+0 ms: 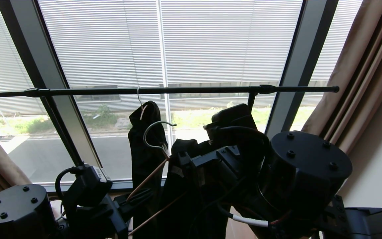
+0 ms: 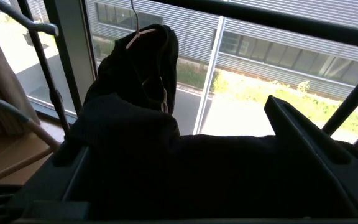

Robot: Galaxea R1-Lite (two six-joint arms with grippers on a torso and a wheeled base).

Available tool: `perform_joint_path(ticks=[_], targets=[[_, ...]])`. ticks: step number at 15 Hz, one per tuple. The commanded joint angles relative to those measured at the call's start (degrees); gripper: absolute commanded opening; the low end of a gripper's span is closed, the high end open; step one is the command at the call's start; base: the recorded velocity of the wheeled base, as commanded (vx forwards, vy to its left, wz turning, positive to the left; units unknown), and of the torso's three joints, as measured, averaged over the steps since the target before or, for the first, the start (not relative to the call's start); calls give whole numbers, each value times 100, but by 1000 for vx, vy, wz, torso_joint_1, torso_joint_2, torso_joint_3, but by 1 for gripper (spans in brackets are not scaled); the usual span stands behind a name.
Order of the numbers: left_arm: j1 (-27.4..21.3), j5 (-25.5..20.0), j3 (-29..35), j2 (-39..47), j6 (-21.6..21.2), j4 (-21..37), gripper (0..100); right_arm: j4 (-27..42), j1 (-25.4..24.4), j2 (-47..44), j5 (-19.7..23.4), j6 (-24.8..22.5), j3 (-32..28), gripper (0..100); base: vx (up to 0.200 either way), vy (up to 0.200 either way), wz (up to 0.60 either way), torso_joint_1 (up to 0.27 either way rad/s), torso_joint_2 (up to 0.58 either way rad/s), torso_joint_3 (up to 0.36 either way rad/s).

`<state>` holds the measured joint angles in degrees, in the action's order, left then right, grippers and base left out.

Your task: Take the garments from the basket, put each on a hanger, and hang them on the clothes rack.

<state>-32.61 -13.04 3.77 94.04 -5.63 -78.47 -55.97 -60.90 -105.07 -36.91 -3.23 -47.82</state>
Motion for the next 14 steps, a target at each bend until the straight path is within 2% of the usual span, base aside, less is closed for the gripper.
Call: perform_joint_path(ticks=[1,14], targets=[[132,4,63,18,9,-2,0,7,-27,31,0,-11,27,100,0,0,0,0,0,0],[501,12,230,97,62,-2,0,7,-36,198,35,-204,274,100,0,0,0,0,0,0]])
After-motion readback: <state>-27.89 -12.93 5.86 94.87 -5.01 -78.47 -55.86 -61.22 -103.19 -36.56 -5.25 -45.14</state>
